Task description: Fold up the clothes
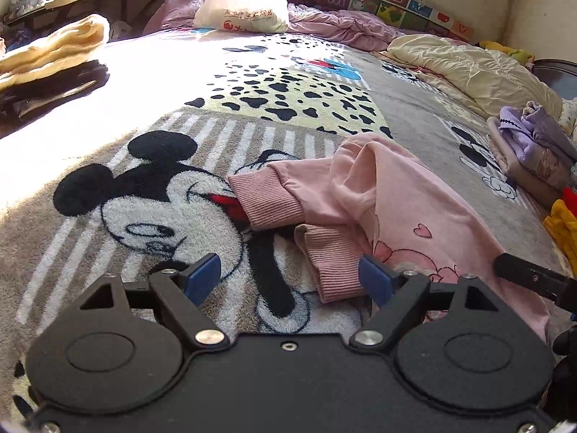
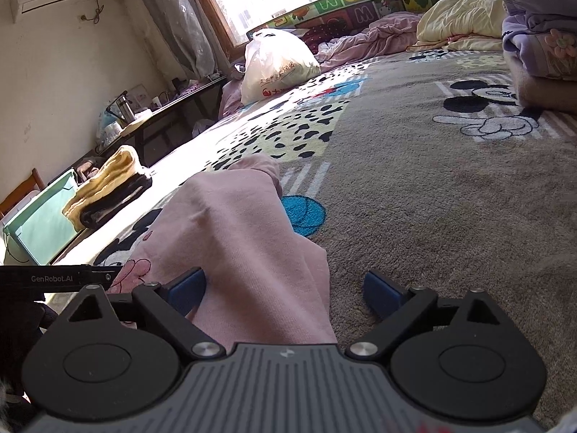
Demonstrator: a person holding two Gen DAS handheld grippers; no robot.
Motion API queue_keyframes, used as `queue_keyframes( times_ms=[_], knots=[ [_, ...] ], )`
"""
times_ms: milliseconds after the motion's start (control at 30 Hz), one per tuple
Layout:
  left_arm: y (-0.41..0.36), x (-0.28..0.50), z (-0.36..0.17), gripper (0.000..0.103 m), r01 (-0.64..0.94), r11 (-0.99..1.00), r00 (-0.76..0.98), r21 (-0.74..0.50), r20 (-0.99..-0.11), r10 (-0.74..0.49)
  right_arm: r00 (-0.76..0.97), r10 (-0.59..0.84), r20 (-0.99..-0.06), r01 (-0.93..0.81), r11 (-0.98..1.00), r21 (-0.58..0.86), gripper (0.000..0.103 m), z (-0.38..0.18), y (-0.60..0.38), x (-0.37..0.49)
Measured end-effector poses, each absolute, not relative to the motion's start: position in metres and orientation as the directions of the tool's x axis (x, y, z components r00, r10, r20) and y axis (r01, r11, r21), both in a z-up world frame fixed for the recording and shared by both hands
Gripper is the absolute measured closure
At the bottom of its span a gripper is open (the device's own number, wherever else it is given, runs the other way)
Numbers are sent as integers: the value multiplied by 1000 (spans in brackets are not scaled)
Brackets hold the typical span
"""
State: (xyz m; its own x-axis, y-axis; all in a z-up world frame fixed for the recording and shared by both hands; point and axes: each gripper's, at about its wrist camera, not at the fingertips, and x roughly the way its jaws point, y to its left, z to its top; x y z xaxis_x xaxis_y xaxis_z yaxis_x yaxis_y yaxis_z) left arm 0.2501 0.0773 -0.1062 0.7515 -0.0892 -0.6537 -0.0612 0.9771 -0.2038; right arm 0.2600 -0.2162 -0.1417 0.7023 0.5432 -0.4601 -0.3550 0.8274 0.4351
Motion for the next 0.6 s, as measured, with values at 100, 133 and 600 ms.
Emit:
queue_keyframes(
  times_ms=[100, 133, 600],
  knots=[
    [90, 254, -107, 19, -60, 951, 760, -303, -632, -153, 736, 529, -422, -335, 827, 451, 27, -128, -226, 259],
    [95, 256, -107, 19, -61, 939, 762, -338, -623, -174, 746, 525, -409, -332, 827, 454, 27, -122, -229, 259],
    [109, 266, -120, 28, -16, 766, 733, -643, -529, -428, 579, 560, -593, -367, 828, 424, 27, -82, -166, 383]
  ],
)
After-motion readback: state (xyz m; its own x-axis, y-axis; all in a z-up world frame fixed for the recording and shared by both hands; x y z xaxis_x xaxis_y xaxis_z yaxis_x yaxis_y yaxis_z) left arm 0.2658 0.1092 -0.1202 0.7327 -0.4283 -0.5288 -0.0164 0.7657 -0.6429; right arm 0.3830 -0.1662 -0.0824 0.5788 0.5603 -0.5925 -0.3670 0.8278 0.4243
